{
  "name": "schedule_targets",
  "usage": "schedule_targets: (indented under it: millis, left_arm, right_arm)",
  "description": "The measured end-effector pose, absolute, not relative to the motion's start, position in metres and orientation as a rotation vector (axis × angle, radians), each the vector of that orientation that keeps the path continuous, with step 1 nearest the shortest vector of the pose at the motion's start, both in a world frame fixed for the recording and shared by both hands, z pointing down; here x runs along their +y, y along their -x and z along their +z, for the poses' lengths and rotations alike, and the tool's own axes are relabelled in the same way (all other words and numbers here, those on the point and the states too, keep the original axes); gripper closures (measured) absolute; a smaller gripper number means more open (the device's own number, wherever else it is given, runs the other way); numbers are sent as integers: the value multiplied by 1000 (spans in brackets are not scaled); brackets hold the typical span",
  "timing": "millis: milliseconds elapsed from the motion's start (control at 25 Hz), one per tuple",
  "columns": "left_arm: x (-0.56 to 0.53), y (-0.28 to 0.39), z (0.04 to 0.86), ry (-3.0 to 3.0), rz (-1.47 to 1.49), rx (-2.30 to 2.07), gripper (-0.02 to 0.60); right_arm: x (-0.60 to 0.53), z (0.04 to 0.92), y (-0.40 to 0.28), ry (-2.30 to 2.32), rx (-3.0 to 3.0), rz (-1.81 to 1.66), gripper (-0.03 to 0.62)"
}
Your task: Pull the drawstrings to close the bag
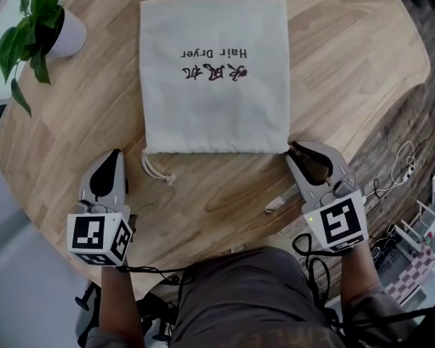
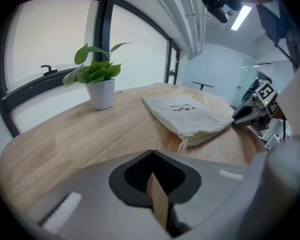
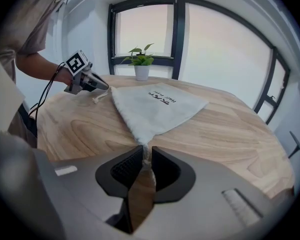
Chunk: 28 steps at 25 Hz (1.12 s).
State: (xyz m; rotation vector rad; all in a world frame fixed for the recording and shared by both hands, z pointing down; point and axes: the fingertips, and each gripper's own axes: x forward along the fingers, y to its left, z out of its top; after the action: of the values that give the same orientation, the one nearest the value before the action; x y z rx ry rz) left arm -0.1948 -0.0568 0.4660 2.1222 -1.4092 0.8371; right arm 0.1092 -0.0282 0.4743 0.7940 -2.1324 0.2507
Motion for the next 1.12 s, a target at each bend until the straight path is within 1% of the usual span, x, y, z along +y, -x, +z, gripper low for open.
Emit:
schedule_targets:
  millis: [40, 80, 120, 160, 200, 360, 480, 600, 720, 760, 800, 840, 880, 960, 1040, 1120]
  left_arm:
    - [-56, 186, 462, -2161, 818, -1364, 578]
    - [-55, 176, 459, -2187, 799, -1316, 553]
    - [-54, 166, 458, -2198, 779, -1274, 463]
    - [-53, 158, 458, -2194, 761, -1245, 427]
    - [-53, 153, 460, -2184, 747, -1228, 408]
    - [-54, 143, 460, -2160, 729, -1211, 368]
    - [-57, 140, 439, -2160, 649, -1214, 368]
    - [-55, 133, 451, -2150, 692, -1185, 347]
    - [-54, 129, 474, -2141, 854, -1155, 347]
    - [-55, 131, 477, -2147, 928, -1158, 370]
    - [-55, 134, 478, -2157, 1004, -1155, 398]
    - [-55, 135, 478, -2169, 1070, -1143, 457]
    - [-54, 136, 478, -2180, 1118, -1122, 544]
    - [-51, 134, 476, -2207, 1187, -1075, 549]
    - [-49, 133, 475, -2234, 1257, -1040, 549]
    - [-48, 132, 473, -2261, 1336, -1011, 549]
  right_arm:
    - [-28, 474, -109, -783, -2126, 248, 508]
    - [-28, 475, -109, -777, -2121, 244, 508]
    - [-28, 475, -109, -776, -2120, 244, 508]
    - [-28, 475, -109, -780, -2121, 248, 508]
    - [-27, 475, -109, -789, -2123, 258, 507]
    - [-27, 475, -108, -781, -2124, 245, 507]
    - [-27, 476, -107, -785, -2137, 261, 507]
    - [-27, 476, -110, -809, -2154, 286, 507]
    - [-26, 476, -110, -800, -2153, 281, 507]
    - [-26, 476, -110, -790, -2149, 272, 505]
    - [-26, 475, -110, -778, -2144, 255, 503]
    - [-27, 475, -110, -761, -2137, 230, 497]
    - [-27, 474, -110, -743, -2130, 202, 491]
    - [-26, 472, -111, -706, -2120, 160, 487]
    - [-24, 471, -113, -668, -2122, 147, 512]
    - [-23, 471, -114, -645, -2122, 157, 517]
